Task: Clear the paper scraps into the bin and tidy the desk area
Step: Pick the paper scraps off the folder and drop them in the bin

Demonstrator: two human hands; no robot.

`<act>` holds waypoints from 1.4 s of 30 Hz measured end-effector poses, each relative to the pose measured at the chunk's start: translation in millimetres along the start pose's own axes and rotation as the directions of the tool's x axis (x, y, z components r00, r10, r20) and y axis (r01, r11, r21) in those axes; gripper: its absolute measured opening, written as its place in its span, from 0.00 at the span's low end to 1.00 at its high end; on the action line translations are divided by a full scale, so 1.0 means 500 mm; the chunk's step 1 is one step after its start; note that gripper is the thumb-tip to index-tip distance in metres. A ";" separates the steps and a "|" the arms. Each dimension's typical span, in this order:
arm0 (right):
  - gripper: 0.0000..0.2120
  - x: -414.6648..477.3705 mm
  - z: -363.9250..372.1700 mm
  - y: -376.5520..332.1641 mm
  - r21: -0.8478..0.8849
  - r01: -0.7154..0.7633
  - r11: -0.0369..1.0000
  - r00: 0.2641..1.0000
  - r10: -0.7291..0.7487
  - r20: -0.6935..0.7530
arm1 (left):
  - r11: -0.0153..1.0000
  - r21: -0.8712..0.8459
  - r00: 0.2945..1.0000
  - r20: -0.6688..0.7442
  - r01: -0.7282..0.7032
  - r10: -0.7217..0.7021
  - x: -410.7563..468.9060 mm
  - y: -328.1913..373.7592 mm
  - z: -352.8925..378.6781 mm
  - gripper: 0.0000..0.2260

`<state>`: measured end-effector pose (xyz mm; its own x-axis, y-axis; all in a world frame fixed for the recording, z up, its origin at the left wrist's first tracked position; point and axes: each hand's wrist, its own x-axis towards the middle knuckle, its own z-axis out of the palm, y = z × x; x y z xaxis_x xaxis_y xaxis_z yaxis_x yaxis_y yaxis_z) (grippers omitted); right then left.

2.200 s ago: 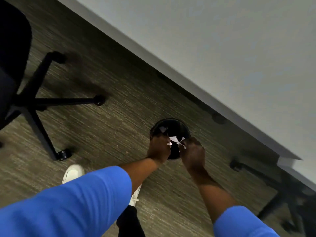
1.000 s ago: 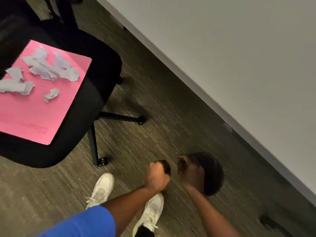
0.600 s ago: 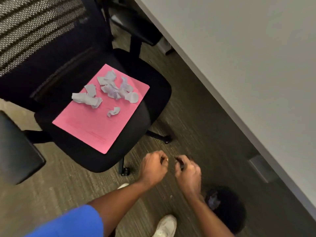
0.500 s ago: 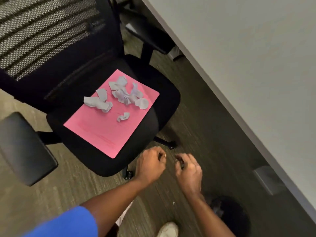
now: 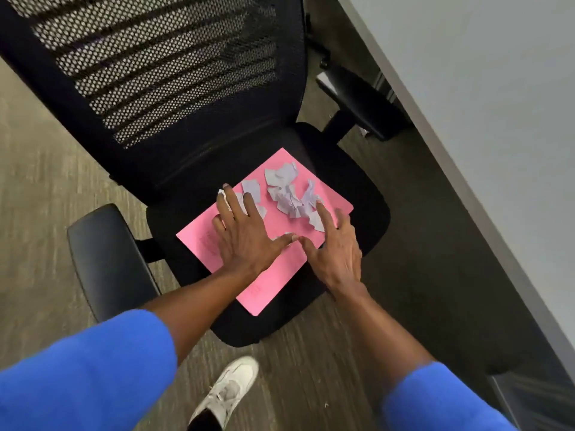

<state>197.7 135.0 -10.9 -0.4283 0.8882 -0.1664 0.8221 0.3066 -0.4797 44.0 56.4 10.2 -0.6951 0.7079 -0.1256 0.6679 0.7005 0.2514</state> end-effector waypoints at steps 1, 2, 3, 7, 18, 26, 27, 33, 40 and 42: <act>0.38 0.017 0.001 -0.012 -0.001 -0.015 1.000 1.000 0.015 0.005 | 1.000 -0.021 0.999 0.039 0.005 -0.005 0.010 -0.003 0.007 0.64; 0.38 0.034 0.000 -0.020 -0.004 -0.030 1.000 0.999 0.030 0.011 | 0.999 -0.032 0.997 0.076 0.004 -0.002 0.020 -0.004 0.014 0.65; 0.37 0.049 0.000 -0.028 -0.014 -0.039 0.999 0.999 0.039 0.016 | 1.000 -0.028 0.995 0.098 0.000 0.003 0.028 -0.007 0.022 0.66; 0.39 0.098 0.003 -0.041 -0.079 -0.028 0.996 0.996 0.034 0.077 | 1.000 -0.007 0.994 0.113 0.002 -0.002 0.057 -0.029 0.053 0.67; 0.25 0.138 0.052 -0.057 -0.183 0.053 0.982 0.997 -0.043 0.056 | 0.986 -0.091 0.989 0.037 -0.141 0.145 0.044 -0.050 0.091 0.24; 0.11 0.124 0.062 -0.050 -0.096 0.070 0.993 0.997 -0.074 -0.038 | 0.963 -0.160 0.976 -0.009 -0.217 0.218 0.036 -0.070 0.099 0.12; 0.10 0.120 0.061 -0.046 -0.086 0.065 0.994 0.996 -0.071 -0.058 | 0.961 -0.173 0.976 -0.006 -0.217 0.219 0.034 -0.072 0.098 0.12; 0.09 0.081 0.049 -0.022 0.065 -0.013 0.998 0.990 0.021 -0.137 | 0.938 -0.315 0.987 0.014 -0.147 0.159 0.019 -0.090 0.092 0.13; 0.09 0.011 0.013 0.011 0.151 -0.014 0.988 0.969 0.050 -0.240 | 0.902 -0.425 0.997 -0.026 -0.072 0.067 -0.025 -0.086 0.074 0.09; 0.09 -0.011 0.007 0.024 0.176 -0.030 0.984 0.963 0.076 -0.259 | 0.898 -0.430 0.995 -0.045 -0.099 0.089 -0.048 -0.089 0.074 0.09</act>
<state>208.6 132.6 -18.6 -0.2530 0.9671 0.0262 0.7556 0.2145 -0.6189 40.7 11.6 -33.4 -0.6443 0.7624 -0.0597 0.5543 0.5193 0.6504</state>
